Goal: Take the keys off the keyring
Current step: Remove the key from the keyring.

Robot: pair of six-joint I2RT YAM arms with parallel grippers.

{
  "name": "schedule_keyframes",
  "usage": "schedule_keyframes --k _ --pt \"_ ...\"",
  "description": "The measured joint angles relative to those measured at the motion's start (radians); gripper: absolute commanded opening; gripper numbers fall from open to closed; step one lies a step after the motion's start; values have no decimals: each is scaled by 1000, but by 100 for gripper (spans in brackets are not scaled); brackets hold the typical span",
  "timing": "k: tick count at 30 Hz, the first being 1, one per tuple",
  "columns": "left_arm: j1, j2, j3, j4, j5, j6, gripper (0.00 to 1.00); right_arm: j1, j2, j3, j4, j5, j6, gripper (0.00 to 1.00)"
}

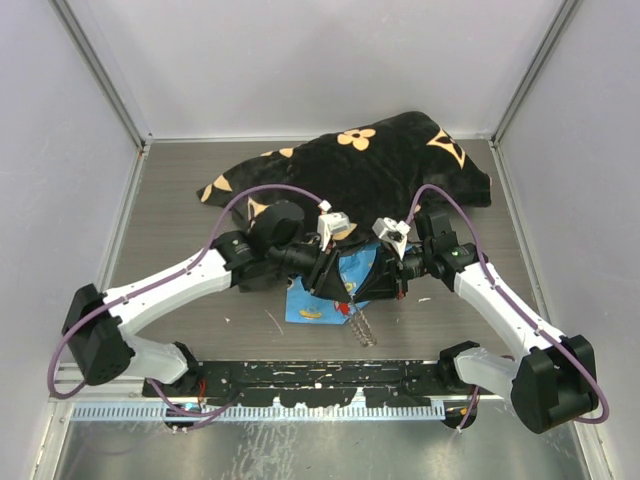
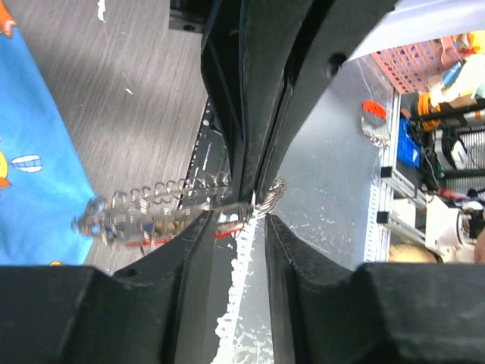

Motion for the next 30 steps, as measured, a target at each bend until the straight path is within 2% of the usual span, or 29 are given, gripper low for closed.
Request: schedule_keyframes --k 5,12,18,25,30 --pt "4 -169 -178 180 -83 -63 52 -19 0 -5 14 -11 19 1" --pt "6 -393 -472 571 -221 -161 52 -44 0 -5 29 -16 31 1" --pt "1 -404 -567 737 -302 -202 49 -53 0 -5 38 -18 33 1" --pt "-1 -331 -567 905 -315 -258 45 -58 0 -5 42 -18 35 1" --pt "-1 -256 -567 953 -304 -305 41 -60 0 -5 42 -18 38 1"
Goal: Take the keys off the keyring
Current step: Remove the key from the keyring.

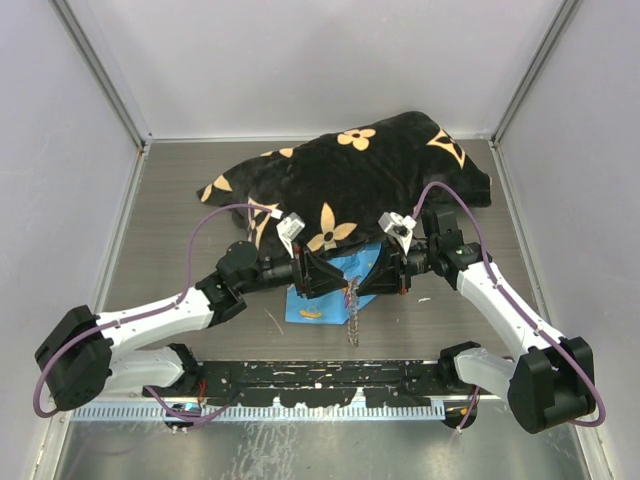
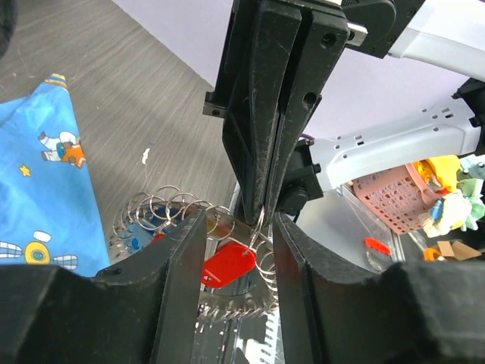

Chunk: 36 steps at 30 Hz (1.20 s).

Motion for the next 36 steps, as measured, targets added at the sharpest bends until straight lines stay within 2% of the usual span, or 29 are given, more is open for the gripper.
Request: schedule_keyframes --k 13,36 --pt "0 68 0 76 72 -51 37 -2 0 -2 6 0 7 1" --pt "-1 100 -12 101 134 -76 26 -2 0 -5 16 0 11 1"
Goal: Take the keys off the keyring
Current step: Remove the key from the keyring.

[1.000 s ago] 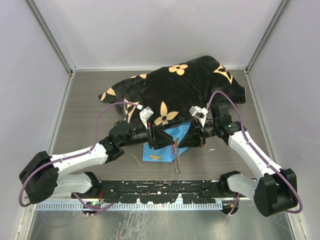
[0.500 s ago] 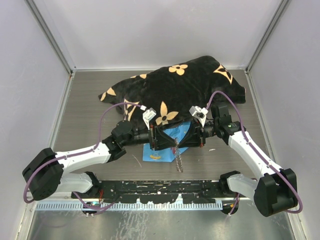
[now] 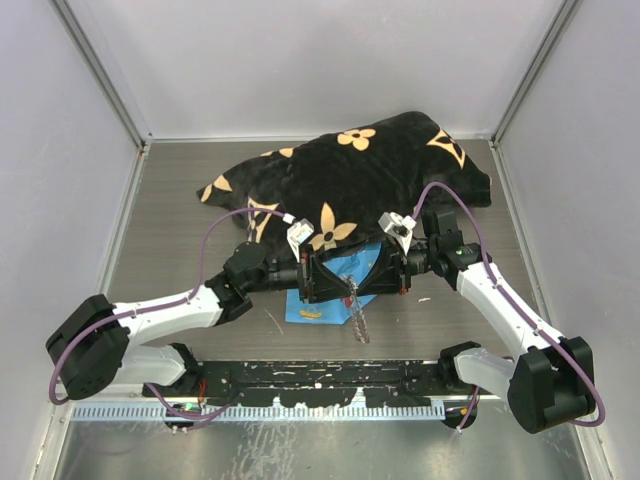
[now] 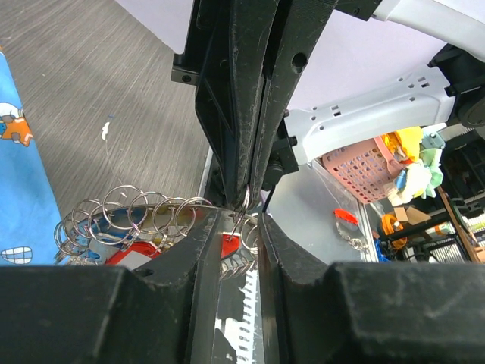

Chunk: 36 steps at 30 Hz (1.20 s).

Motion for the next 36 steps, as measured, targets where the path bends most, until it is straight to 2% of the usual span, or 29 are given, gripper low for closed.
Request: schedule_keyframes --k 15,20,29,36 --pt "0 11 -3 1 7 -5 23 0 0 -2 2 0 2 1" --pt "0 14 -3 2 13 -6 18 0 0 -2 2 0 3 1" --pt "0 14 -3 3 20 -16 0 0 0 -2 3 0 3 1" --pt "0 14 -3 4 23 -23 0 0 0 -2 3 0 3 1"
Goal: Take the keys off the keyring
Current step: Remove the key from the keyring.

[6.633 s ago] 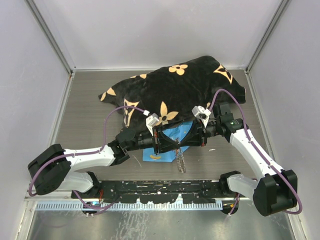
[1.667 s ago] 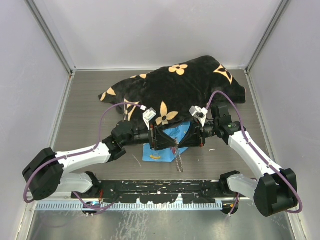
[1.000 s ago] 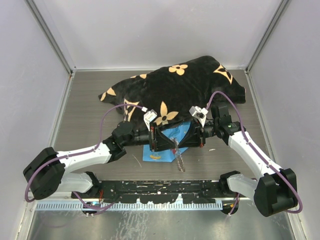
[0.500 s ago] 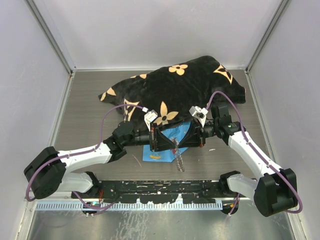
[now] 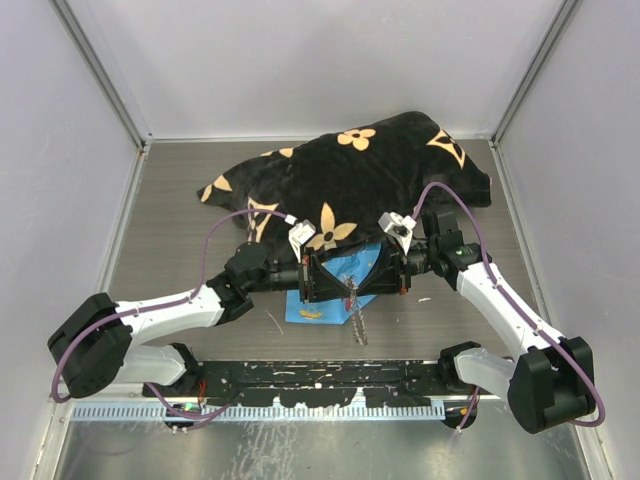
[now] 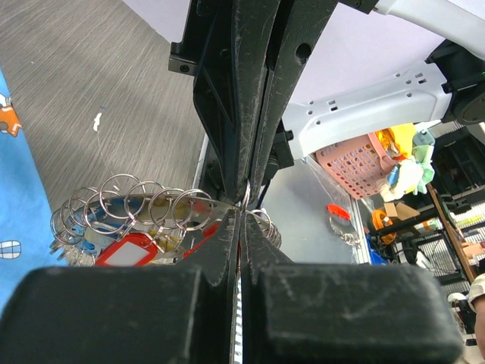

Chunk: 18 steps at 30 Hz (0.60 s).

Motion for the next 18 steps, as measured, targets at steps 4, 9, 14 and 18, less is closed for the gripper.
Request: schedule_keyframes --k 4,9,14,18 --pt "0 0 0 0 2 0 0 0 0 0 0 0 0 1" --pt "-3 0 -4 2 8 0 0 -2 -3 0 0 -3 1 1" --pt "-8 0 -11 4 7 0 0 -2 -4 0 0 -4 4 1" --pt "-11 7 -12 12 8 0 0 -4 -4 -1 0 -6 6 1"
